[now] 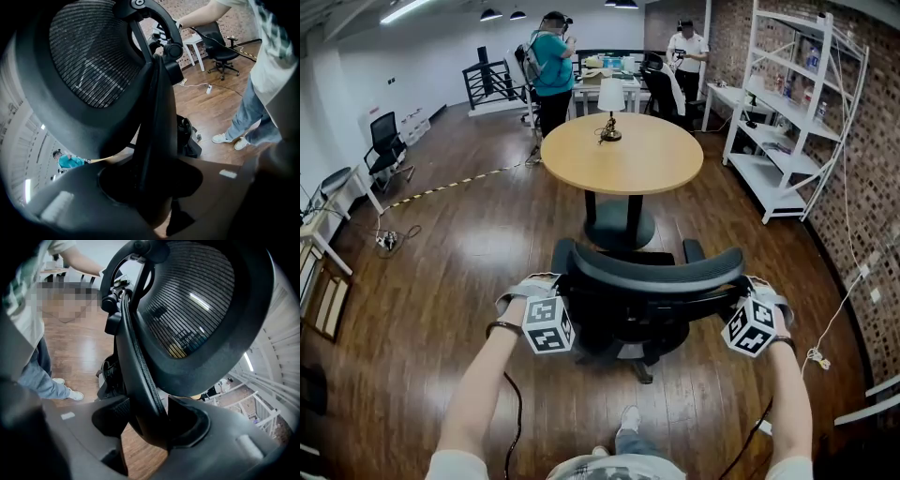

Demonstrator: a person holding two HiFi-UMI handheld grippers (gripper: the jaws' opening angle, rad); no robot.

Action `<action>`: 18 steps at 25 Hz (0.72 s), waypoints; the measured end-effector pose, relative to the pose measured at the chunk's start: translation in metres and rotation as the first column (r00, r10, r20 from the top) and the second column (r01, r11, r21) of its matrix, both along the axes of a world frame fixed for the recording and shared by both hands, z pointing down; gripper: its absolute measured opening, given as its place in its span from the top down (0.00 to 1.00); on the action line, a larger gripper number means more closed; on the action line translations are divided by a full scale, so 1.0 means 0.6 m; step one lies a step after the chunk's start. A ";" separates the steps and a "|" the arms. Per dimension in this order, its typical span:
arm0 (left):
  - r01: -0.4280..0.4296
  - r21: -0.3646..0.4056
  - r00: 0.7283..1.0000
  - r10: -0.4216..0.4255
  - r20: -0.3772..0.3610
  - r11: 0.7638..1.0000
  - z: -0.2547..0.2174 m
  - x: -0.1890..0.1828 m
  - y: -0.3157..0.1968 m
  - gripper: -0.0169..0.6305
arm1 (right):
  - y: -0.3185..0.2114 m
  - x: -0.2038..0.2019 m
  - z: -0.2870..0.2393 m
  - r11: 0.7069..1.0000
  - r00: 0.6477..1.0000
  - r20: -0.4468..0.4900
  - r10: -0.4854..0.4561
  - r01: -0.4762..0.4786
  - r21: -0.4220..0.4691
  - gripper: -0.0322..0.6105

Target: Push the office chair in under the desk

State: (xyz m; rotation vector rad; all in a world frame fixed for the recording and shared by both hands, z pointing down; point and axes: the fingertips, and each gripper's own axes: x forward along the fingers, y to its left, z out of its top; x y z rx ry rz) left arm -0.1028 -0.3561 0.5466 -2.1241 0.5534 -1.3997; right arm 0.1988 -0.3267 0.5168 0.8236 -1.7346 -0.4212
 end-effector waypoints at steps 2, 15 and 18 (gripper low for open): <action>0.008 -0.004 1.000 -0.008 0.003 1.000 -0.001 0.003 -0.020 0.73 | -0.023 0.004 -0.002 1.000 1.000 0.005 -0.010 0.010 0.015 0.59; 0.060 -0.029 0.998 -0.059 0.021 0.998 -0.001 0.005 -0.152 0.73 | -0.174 0.008 -0.003 0.998 0.999 0.001 -0.051 0.051 0.026 0.59; 0.074 -0.036 0.997 -0.073 0.021 0.997 -0.013 0.001 -0.186 0.73 | -0.213 0.004 -0.018 0.998 0.998 -0.002 -0.061 0.061 0.023 0.59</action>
